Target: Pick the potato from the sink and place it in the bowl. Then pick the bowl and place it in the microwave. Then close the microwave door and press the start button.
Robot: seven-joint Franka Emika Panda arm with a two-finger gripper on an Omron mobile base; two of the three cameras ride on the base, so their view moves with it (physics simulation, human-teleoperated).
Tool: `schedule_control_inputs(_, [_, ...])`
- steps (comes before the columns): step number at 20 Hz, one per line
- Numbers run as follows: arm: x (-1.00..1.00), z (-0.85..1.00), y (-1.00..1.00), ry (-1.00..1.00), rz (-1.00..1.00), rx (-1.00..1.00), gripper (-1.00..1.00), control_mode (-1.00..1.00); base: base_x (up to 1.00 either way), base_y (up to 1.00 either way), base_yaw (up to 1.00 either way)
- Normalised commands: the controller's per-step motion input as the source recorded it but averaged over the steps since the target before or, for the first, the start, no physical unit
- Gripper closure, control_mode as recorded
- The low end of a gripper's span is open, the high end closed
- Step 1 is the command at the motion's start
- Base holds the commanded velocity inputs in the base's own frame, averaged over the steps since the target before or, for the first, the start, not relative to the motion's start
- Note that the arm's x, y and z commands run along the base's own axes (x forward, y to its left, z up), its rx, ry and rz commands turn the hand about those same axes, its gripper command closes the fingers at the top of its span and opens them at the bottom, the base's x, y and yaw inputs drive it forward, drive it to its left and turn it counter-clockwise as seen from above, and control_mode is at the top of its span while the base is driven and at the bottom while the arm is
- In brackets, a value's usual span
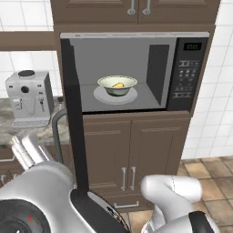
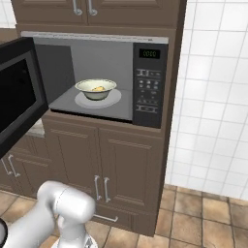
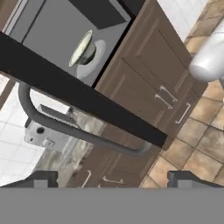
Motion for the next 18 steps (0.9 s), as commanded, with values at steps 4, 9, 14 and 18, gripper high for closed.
schedule_control_inputs(4, [0.94, -0.73, 0.90, 0.02, -0.28, -0.14, -1.00, -1.00, 0.00, 0.00, 0.00])
schedule_control_inputs(9, [0.85, -0.90, 0.31, 0.00, -0.22, -0.09, -1.00, -1.00, 0.00, 0.00, 0.00])
schedule_control_inputs(14, [0.68, -0.44, 0.02, 0.00, -0.21, -0.04, -1.00, -1.00, 0.00, 0.00, 0.00])
schedule_control_inputs(18, [0.50, 0.00, 0.00, 0.00, -0.18, 0.00, -1.00, -1.00, 0.00, 0.00, 0.00])
